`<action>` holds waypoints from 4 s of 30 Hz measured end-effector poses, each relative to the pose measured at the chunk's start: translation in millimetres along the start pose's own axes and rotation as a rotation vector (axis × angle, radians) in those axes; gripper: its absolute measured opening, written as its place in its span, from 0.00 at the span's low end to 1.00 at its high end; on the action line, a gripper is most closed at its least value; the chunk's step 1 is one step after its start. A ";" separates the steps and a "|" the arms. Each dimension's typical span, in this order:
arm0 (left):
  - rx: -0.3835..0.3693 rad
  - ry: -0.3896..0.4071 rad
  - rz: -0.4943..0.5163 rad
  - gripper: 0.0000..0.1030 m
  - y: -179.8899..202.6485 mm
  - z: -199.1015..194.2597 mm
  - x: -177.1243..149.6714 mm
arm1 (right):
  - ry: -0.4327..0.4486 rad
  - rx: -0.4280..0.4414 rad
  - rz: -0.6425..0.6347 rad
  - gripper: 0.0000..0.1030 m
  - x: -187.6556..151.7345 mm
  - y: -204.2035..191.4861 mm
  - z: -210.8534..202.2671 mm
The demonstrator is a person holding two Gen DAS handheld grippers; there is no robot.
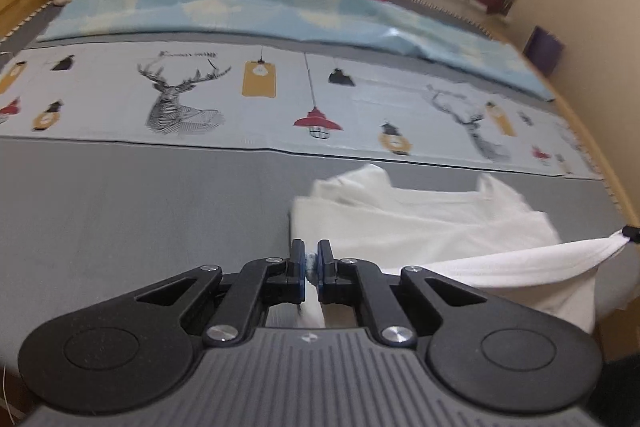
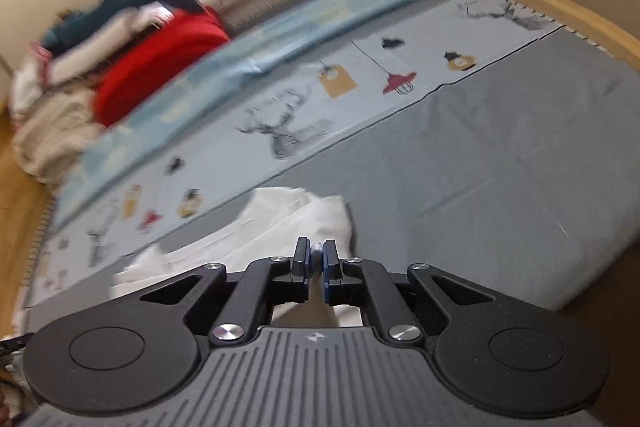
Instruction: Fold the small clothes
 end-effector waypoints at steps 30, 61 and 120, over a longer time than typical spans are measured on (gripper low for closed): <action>0.003 -0.179 -0.163 0.38 11.4 130.6 8.0 | -0.152 -0.090 -0.084 0.26 1.8 -1.1 179.5; -0.004 -0.146 -0.120 0.22 -11.0 115.0 17.8 | -0.031 -0.154 -0.118 0.38 27.2 -16.2 183.0; -0.107 -0.303 -0.161 0.48 -15.1 109.1 -38.9 | -0.374 -0.199 -0.277 0.29 -55.8 6.9 129.5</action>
Point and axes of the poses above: each gripper's, at about its wrist camera, not at the fingertips, and z roughly the way its jaws point, y to its right, x to its top, the point moved 6 cm from there along z, roughly the way its jaws point, and after that the axes turned 3 degrees about x, right-handed, at the moved point
